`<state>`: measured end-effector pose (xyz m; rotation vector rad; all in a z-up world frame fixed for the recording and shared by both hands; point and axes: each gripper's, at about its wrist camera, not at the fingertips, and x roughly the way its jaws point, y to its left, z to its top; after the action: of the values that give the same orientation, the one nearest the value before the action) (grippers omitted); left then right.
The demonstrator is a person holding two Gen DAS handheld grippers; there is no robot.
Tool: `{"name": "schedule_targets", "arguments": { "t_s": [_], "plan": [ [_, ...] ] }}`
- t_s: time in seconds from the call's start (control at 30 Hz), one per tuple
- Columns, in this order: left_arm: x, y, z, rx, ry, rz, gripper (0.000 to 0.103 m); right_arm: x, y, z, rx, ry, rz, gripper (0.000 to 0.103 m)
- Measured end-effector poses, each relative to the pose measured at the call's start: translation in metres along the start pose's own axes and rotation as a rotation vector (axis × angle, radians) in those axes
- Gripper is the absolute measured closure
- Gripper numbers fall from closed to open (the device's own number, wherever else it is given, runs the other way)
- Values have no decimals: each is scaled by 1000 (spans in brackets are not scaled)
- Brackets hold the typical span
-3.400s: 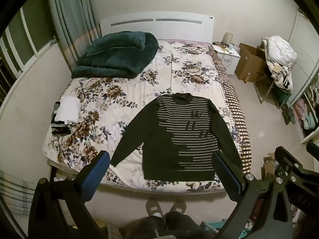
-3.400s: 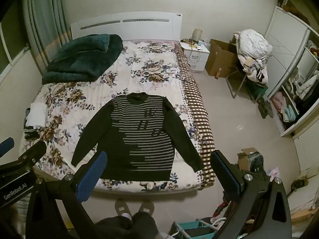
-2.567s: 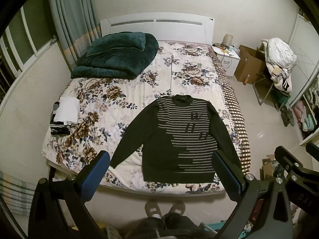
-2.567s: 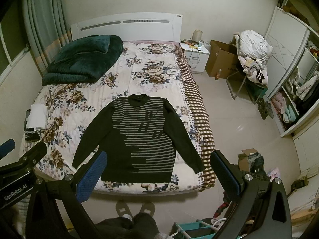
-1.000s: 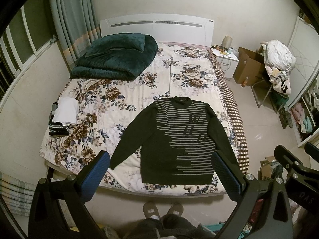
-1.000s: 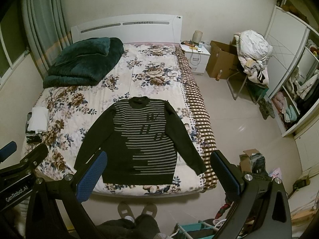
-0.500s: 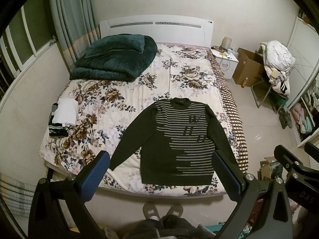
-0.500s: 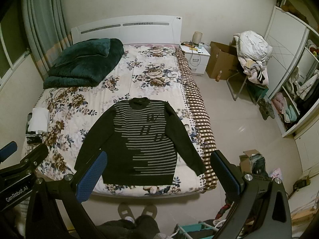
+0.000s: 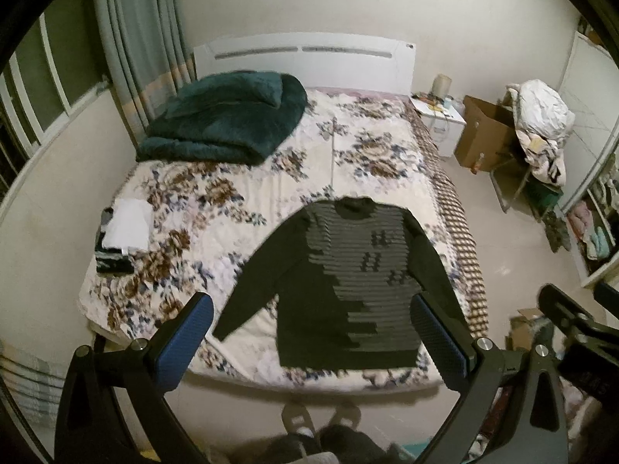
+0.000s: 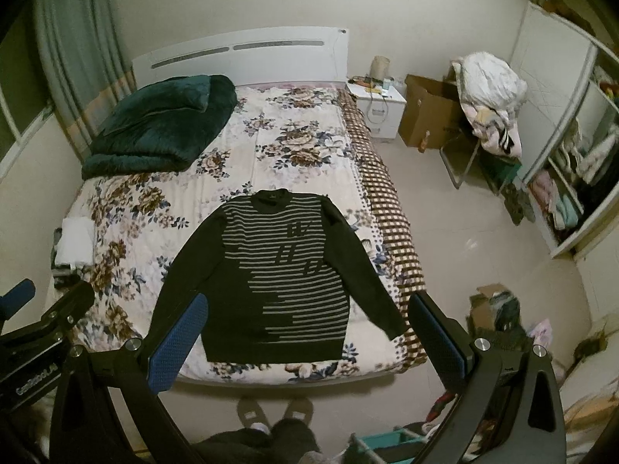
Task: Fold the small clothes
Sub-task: 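Lower the right tool to the sweater's sleeve cuff and grasp it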
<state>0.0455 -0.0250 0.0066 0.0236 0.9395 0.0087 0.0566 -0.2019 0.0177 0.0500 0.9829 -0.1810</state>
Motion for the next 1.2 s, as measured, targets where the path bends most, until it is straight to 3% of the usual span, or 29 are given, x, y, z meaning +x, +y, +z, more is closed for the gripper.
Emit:
{"name": "schedule_targets", "arguments": {
  "t_s": [0.1,0.23,0.43,0.6,0.73,0.93,1.0,1.03,1.1,1.13,1.17,1.2],
  "plan": [
    [32,-1,18,-1,-34,20,0,22,-11,5,57,23,13,0],
    [81,-5,10,18,-68,45,0,96,-54,0,197,99,-39,0],
    [205,-37,-22,53,63,84,0,234,-155,-46,433,273,-127,0],
    [291,-52,-45,45,155,162,0,366,-264,-109,632,399,-146,0],
    [359,-66,-63,26,220,230,0,479,-336,-161,721,485,-154,5],
    [457,-90,-94,17,309,295,0,626,-391,-227,865,549,-130,5],
    [485,-97,-101,10,335,301,0,653,-394,-241,888,577,-136,5],
    [494,-100,-103,9,342,301,0,670,-398,-250,905,592,-136,9],
    [515,-110,-110,19,360,297,0,684,-398,-261,945,575,-91,27],
    [522,-115,-113,27,366,293,0,687,-395,-263,942,556,-111,38],
    [528,-120,-115,38,367,289,0,686,-393,-262,927,525,-126,77],
    [533,-125,-116,52,365,282,0,684,-391,-260,899,503,-130,92]
  ]
}}
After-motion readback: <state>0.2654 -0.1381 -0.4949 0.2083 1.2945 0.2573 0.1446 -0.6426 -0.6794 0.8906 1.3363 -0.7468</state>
